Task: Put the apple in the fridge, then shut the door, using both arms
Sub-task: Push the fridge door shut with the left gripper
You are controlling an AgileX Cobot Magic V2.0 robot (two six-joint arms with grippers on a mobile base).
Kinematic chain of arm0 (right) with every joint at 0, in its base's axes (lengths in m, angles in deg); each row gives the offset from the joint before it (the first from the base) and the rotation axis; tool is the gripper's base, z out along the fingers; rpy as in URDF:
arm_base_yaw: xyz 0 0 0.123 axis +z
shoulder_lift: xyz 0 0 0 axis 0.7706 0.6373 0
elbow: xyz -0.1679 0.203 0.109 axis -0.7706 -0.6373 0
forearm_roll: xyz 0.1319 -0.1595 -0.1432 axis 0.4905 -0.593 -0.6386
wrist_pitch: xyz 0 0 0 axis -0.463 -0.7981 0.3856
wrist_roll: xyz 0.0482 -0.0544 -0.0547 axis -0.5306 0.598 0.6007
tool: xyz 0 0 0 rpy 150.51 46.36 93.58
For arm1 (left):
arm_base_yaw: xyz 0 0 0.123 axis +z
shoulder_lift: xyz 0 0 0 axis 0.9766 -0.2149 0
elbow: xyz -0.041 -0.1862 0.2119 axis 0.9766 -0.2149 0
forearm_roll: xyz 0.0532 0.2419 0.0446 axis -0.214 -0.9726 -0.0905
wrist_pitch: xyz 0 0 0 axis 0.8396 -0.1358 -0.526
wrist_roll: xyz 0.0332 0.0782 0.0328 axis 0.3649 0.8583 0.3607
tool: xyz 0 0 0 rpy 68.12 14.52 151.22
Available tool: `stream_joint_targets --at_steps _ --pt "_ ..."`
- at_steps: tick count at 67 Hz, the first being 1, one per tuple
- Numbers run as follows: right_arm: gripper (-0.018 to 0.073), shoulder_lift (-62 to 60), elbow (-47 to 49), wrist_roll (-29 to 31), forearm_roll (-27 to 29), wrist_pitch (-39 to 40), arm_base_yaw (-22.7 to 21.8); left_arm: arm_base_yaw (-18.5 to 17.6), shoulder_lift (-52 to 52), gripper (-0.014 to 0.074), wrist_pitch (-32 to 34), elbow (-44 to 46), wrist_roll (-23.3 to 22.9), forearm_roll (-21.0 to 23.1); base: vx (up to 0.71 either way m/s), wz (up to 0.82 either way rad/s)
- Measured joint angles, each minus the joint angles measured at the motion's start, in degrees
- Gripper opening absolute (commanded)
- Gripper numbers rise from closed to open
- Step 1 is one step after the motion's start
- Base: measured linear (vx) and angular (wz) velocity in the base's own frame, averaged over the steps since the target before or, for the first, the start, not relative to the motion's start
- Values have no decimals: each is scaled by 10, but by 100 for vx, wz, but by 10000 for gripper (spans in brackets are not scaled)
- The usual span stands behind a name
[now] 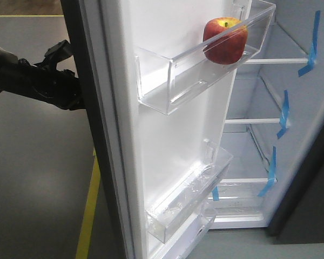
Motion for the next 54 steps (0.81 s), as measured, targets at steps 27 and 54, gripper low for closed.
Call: stream_joint_targets --at_steps 27,54 --pt "556 0 0 0 0 -1 0 -79 10 -6 -8 0 16 4 0 0" --pt "556 0 0 0 0 -2 0 -166 10 -6 32 0 35 33 0 0"
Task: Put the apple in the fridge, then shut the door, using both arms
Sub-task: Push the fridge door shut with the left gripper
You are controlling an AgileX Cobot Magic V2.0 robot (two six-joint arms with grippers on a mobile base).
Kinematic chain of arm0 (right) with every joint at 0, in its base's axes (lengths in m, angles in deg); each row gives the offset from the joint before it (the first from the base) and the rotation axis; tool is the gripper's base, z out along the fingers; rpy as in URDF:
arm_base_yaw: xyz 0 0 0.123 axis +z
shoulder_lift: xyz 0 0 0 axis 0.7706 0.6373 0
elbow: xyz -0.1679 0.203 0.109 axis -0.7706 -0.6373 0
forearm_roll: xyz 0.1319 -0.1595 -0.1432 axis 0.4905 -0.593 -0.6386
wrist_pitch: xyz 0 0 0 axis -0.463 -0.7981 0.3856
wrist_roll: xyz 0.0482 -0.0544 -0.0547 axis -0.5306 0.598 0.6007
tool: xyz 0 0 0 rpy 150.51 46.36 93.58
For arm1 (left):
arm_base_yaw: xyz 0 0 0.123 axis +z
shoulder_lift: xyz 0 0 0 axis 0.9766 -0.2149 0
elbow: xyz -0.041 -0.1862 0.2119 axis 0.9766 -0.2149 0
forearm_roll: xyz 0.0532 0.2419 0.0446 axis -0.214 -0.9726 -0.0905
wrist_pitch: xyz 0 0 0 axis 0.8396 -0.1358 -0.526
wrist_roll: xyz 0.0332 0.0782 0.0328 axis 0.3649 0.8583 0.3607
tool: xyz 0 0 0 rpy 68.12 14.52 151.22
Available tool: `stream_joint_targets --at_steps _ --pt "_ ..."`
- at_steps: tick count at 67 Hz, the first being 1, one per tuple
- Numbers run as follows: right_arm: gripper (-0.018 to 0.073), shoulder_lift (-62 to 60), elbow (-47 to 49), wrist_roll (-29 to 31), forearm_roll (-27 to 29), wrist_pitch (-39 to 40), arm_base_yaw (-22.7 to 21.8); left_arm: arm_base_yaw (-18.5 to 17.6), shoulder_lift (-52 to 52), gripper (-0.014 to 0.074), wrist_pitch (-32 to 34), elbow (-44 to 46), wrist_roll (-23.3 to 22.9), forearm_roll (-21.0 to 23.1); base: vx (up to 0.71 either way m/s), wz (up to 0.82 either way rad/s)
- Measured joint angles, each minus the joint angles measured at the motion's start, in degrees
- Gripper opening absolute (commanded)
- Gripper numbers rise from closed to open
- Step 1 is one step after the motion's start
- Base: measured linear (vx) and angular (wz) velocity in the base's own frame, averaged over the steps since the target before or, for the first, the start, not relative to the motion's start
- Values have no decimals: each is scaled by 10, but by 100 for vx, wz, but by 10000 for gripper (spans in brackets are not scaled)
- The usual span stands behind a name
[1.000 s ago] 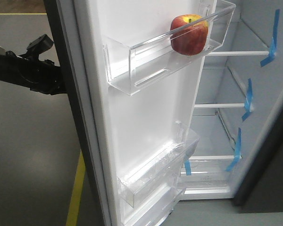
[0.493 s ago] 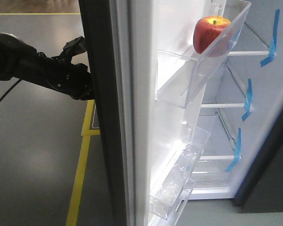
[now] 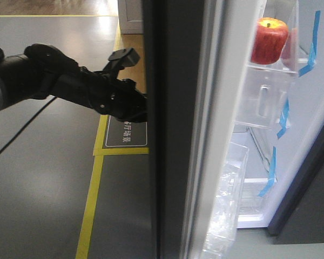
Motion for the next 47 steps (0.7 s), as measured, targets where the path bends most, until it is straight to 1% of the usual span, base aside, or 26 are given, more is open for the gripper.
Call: stream_joint_targets --at_steps 5,20,27,34,38,42,47 --pt "556 0 0 0 0 0 0 -21 0 -6 8 0 13 23 0 0" --pt "556 0 0 0 0 -1 0 -71 0 -6 22 0 44 54 0 0" --pt "556 0 0 0 0 -1 0 -91 0 -6 21 0 46 56 0 0" --pt "556 0 0 0 0 -1 0 -95 0 -6 20 0 47 57 0 0" --pt "556 0 0 0 0 -1 0 -95 0 -6 20 0 47 51 0 0" --pt "556 0 0 0 0 -1 0 -95 2 -6 20 0 41 35 0 0" --pt "556 0 0 0 0 -1 0 -95 14 -6 21 0 15 -19 0 0"
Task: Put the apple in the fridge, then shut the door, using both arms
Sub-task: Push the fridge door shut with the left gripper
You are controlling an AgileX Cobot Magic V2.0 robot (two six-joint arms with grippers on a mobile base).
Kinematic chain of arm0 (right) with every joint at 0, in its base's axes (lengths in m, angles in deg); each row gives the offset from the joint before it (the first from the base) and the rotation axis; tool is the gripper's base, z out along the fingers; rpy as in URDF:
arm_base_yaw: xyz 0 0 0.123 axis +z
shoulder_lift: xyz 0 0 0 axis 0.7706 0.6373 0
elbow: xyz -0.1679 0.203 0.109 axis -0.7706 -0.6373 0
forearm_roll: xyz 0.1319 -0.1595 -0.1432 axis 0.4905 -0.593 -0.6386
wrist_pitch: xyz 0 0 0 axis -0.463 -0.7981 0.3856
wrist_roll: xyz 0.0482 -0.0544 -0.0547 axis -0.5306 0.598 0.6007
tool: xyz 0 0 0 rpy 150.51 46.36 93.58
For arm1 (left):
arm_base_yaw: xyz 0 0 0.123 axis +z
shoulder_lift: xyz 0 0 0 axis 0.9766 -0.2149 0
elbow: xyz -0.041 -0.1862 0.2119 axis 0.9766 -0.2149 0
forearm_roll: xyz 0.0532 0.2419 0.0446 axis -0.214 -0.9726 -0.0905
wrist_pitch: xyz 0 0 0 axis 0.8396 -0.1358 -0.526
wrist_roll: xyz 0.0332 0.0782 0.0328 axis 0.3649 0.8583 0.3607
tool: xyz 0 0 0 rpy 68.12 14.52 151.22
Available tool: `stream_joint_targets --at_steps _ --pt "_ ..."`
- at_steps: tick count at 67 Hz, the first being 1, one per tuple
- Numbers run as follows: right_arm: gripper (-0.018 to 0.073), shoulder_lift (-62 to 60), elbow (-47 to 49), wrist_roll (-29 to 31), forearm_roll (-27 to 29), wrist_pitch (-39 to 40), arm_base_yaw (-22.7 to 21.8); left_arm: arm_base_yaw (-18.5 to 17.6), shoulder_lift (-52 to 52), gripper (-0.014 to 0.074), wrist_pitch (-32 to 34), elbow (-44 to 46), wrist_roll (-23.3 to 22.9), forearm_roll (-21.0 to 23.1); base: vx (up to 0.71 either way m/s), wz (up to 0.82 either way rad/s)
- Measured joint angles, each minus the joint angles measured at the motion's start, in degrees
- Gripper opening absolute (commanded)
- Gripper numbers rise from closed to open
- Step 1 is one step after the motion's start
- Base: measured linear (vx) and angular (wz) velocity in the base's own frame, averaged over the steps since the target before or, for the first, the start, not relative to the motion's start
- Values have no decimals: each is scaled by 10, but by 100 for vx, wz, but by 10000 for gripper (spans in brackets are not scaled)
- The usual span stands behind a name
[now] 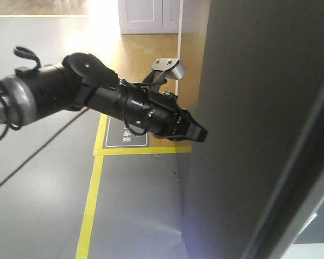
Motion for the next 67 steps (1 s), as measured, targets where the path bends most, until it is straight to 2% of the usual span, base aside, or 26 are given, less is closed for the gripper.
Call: stream_joint_targets --at_steps 13,20,33,43,57,67 --pt "556 0 0 0 0 0 0 -7 67 -6 9 -9 -122 -194 0 0" --pt "556 0 0 0 0 0 0 -14 131 -6 43 -56 -162 -267 0 0" --pt "556 0 0 0 0 0 0 -13 261 -6 113 -204 -203 -334 0 0" --pt "556 0 0 0 0 0 0 8 346 -6 144 -307 -283 -412 0 0" --pt "556 0 0 0 0 0 0 24 431 -6 150 -400 -394 -519 0 0" --pt "556 0 0 0 0 0 0 24 483 -6 150 -447 -446 -556 0 0"
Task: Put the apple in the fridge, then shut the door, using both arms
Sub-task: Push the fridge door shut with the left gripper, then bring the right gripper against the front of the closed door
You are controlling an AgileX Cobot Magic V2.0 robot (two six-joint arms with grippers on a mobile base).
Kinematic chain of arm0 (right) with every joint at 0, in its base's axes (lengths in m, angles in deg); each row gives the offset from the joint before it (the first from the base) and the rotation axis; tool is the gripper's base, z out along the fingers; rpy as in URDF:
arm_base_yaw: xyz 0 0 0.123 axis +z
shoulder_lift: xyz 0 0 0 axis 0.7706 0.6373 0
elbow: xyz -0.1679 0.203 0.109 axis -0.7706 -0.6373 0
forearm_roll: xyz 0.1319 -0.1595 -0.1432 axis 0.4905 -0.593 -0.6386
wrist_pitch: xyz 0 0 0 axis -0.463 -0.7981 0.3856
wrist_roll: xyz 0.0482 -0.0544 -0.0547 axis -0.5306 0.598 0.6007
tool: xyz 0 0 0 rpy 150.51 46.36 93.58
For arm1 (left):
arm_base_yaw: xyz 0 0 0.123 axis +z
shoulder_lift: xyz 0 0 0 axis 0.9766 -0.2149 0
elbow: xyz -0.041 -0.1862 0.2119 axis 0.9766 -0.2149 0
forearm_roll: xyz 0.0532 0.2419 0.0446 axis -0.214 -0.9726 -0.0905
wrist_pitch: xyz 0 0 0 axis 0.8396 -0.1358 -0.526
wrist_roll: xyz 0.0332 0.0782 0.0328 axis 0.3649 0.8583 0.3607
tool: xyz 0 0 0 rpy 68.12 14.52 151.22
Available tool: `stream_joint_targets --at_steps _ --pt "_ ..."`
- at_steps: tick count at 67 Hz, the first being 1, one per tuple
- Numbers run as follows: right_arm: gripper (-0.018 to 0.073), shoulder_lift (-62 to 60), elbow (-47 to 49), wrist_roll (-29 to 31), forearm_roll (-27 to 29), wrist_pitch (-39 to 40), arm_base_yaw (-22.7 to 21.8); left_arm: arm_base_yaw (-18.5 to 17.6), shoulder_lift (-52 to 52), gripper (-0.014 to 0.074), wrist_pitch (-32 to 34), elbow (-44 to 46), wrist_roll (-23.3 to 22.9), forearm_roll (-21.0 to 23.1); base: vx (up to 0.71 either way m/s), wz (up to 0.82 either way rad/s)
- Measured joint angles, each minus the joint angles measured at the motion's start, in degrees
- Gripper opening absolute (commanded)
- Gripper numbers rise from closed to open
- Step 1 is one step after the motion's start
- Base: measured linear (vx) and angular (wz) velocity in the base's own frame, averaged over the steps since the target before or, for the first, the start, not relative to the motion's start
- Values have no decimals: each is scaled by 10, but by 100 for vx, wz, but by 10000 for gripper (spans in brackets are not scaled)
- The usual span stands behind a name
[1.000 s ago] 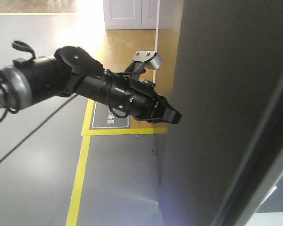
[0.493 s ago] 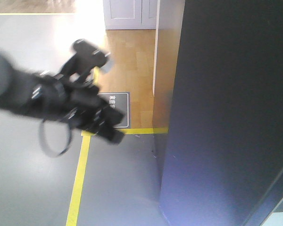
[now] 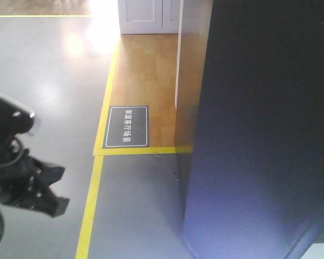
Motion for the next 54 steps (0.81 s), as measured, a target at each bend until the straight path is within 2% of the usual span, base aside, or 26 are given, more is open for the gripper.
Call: stream_joint_targets --at_steps 8,22,32,39,54 --pt "556 0 0 0 0 0 0 0 34 -6 0 -32 -35 -19 0 0" --pt "556 0 0 2 -2 9 0 0 85 -6 0 -81 -128 -98 0 0" --pt "511 1 0 -3 -16 36 0 0 102 -6 -1 -92 -150 -143 0 0" --pt "428 19 7 -29 -42 60 0 0 102 -6 -1 -92 -152 -147 0 0" --pt "125 97 53 -99 -164 66 0 0 102 -6 -1 -92 -153 -148 0 0"
